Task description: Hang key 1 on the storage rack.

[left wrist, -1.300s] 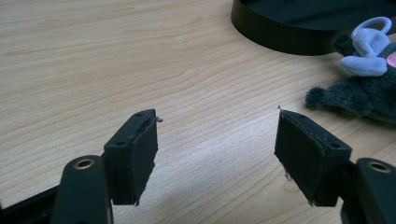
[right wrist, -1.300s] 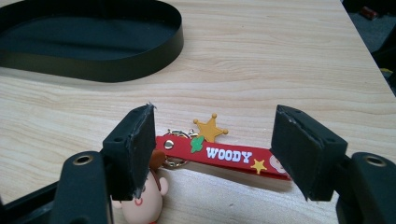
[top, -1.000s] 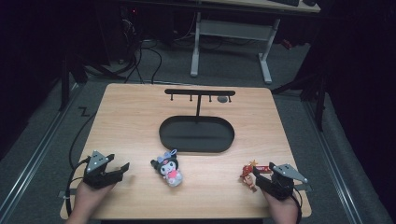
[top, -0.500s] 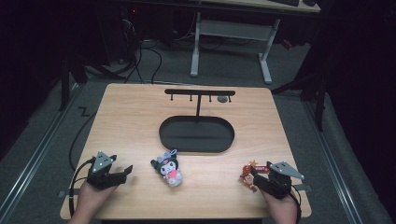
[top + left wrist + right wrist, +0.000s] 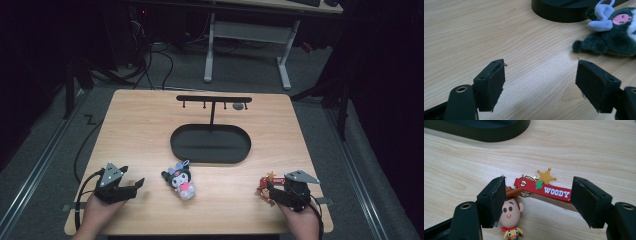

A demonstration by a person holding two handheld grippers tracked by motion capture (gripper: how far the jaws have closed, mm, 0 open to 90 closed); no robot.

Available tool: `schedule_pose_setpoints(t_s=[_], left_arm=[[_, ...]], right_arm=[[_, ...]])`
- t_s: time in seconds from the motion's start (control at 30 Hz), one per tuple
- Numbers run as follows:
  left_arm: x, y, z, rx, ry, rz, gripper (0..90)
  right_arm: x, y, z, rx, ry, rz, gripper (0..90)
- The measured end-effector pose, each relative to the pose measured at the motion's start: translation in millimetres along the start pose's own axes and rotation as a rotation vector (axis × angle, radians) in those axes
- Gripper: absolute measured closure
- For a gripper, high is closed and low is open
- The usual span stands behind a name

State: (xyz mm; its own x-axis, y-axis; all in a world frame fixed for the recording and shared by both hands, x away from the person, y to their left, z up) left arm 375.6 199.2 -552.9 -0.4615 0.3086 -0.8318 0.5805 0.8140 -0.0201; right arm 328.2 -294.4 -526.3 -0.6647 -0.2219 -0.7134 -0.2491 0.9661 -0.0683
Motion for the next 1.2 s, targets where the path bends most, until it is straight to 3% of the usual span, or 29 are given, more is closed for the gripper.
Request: schedule_pose_setpoints(t_s=[0.27,1.2], left_arm=[[0.7,-0.9,3.0,0.013,0.000,0.009,24.0],[0.2,-4.5,6.7,0.032,0.012,0.033,23.1]], right_arm=[[-3.4,2.4,2.0,-0.030,0.092,-0.018,28.7],[-8.8,13.8,2.8,-0.088,0.295,-0.132,30.6]])
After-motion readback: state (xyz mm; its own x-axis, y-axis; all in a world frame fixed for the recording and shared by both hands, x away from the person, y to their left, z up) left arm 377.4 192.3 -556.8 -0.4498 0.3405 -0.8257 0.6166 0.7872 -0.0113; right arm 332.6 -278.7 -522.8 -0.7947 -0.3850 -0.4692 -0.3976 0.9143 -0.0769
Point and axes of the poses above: each handheld gripper's, and its own axes: z roughly forward along the jaws, x roughly out of its underside, y roughly to its left, the point moved 6 cm from there along z, roughly forward along the jaws, and after that the axes turned 3 degrees about -z, right-handed, at the moved point
